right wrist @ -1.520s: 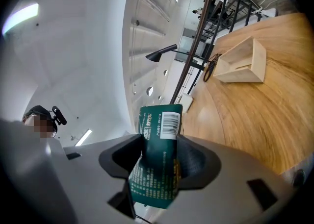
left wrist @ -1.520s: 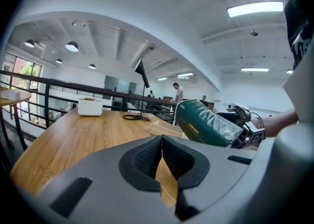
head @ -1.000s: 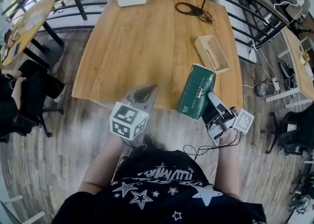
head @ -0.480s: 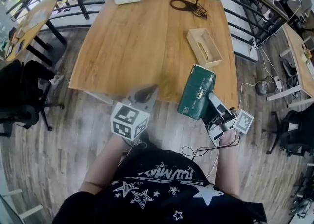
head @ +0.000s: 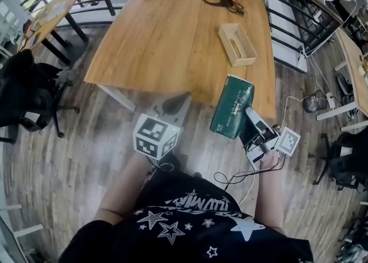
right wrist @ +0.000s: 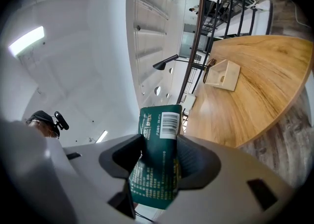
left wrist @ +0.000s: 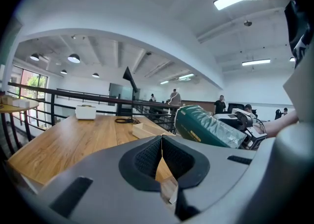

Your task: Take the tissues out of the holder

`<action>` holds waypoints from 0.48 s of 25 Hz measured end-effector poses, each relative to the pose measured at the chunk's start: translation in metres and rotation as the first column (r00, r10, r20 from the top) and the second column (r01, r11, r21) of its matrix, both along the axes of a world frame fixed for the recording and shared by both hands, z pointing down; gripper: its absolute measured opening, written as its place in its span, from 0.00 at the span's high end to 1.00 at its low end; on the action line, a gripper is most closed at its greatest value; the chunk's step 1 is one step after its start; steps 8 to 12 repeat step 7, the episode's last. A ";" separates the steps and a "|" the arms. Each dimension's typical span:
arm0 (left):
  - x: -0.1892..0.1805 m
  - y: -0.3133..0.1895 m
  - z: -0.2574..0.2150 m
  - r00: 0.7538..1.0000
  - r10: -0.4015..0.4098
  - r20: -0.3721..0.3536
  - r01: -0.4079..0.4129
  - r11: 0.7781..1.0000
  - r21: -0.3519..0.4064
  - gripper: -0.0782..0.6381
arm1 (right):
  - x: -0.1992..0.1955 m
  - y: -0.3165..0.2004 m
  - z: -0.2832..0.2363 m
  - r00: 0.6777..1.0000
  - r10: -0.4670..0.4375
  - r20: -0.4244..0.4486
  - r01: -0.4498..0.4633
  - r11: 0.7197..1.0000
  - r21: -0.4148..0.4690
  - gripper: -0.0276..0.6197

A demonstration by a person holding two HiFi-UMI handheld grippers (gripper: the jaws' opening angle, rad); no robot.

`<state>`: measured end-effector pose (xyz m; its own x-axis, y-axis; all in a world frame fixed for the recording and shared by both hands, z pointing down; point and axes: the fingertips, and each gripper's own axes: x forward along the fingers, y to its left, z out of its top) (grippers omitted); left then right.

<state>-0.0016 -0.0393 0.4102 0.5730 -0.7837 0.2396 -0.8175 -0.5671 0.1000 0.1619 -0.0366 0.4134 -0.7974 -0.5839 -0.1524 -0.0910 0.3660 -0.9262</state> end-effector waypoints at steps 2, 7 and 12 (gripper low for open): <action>0.013 0.016 -0.004 1.000 -0.004 -0.002 0.004 1.000 0.008 0.87 | 0.003 0.015 0.000 0.999 -0.027 -0.021 0.027 1.000 0.009 0.60; 0.044 0.053 -0.005 1.000 -0.001 0.006 0.001 1.000 0.018 0.87 | 0.007 0.049 -0.002 0.997 -0.072 -0.022 0.073 0.997 0.022 0.60; 0.044 0.053 -0.005 1.000 -0.001 0.006 0.001 1.000 0.018 0.87 | 0.007 0.049 -0.002 0.997 -0.072 -0.022 0.073 0.997 0.022 0.60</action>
